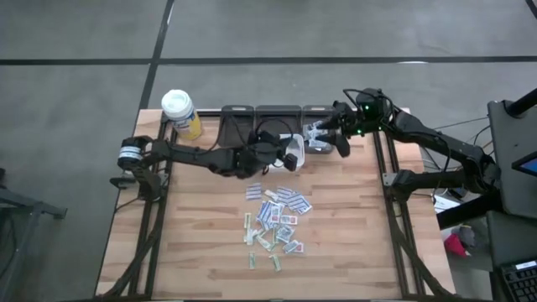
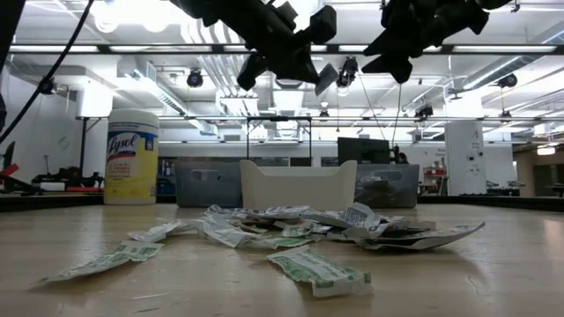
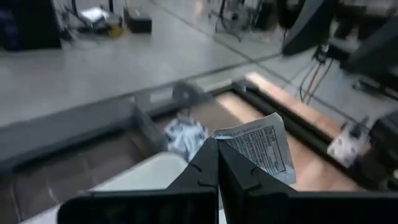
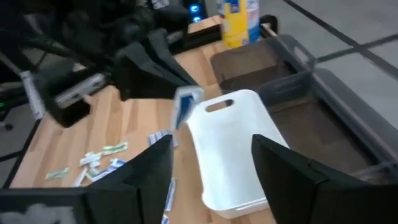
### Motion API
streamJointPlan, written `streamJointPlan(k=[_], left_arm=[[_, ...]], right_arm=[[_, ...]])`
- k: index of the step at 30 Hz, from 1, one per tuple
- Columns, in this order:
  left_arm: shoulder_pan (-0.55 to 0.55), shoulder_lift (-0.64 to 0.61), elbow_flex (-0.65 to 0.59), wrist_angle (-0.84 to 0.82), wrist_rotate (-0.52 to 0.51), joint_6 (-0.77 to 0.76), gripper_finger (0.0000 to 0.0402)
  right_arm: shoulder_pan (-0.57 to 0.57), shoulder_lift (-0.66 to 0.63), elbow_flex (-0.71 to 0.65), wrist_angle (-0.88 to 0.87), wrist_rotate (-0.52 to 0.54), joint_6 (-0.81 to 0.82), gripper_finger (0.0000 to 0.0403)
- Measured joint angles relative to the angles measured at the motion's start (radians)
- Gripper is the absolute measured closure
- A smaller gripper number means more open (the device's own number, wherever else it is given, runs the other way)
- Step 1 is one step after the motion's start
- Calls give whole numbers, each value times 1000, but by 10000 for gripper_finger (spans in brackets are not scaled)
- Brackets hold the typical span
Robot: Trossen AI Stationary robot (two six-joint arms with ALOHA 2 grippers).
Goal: Pick & Place First Aid Supplies
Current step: Put the blue alcohol pad into the right black bin
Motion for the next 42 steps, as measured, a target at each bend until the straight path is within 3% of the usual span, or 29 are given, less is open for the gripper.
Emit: streamJointPlan(k=[9,34,42], left_arm=[[13,-1,0,141,-24,105,401],[20,-1,1,136,-38,110,401],[19,-1,0,84,-55,104,401]], right_arm=[[38,50,0,48,6,25,155],[59,271,152,85,10,12,153],[59,300,234,-52,6,-39,147]])
